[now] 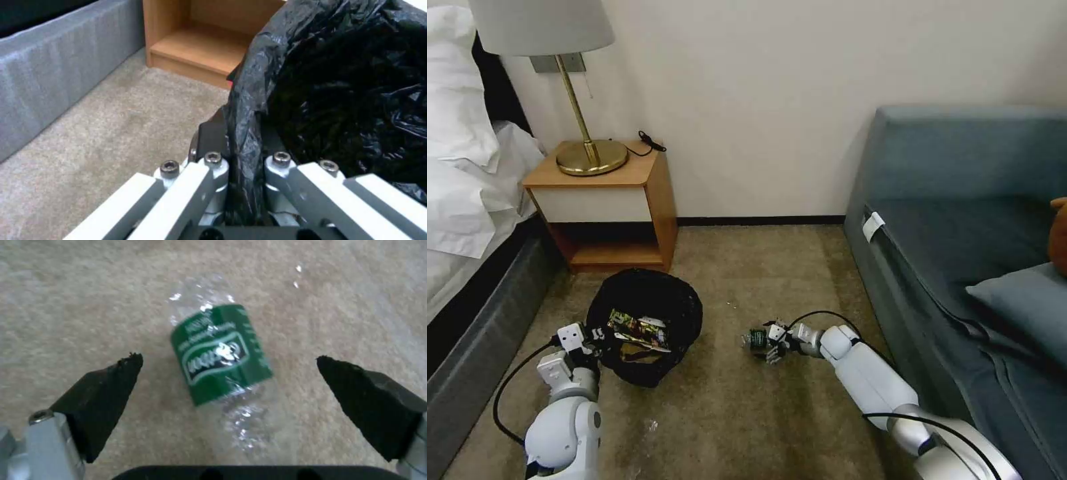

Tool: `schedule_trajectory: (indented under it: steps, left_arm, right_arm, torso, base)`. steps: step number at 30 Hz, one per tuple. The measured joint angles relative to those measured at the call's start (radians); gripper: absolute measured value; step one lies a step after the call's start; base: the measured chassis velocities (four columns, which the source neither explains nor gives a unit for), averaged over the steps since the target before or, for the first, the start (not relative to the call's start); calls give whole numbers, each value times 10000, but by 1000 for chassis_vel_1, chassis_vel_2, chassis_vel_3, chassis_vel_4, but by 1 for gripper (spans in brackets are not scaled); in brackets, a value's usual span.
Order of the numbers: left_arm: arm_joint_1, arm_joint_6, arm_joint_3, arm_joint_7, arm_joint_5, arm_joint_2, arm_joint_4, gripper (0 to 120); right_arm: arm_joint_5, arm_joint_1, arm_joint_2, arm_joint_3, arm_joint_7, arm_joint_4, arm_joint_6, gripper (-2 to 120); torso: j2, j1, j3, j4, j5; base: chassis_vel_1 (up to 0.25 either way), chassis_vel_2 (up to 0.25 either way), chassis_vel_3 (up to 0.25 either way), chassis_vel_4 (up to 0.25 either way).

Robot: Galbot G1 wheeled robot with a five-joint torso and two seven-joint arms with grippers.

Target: Pick up the trash bin, then pick up the garbage on the floor and place it into the trash bin.

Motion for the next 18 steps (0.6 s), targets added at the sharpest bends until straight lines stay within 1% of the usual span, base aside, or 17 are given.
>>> schedule_trajectory:
  steps: [5, 11, 18]
  left_arm:
    - [48, -9, 49, -3, 19, -25, -26, 4]
    - [233, -53, -36, -51, -53, 43, -166, 4]
    - [383, -68, -80, -50, -91, 71, -291, 4]
  right_arm:
    - [-65, 167, 105, 163, 103, -451, 52, 100]
    - [-71, 307, 363, 365, 397, -1194, 111, 100]
    - [-57, 238, 482, 585, 424, -1524, 139, 100]
  torso:
    - [0, 0, 0, -1, 0]
    - [0, 0, 0, 0, 0]
    - [-1, 1, 0, 0, 0]
  base:
    - [0, 0, 0, 0]
    - [0, 0, 0, 0]
    - [0, 0, 0, 0]
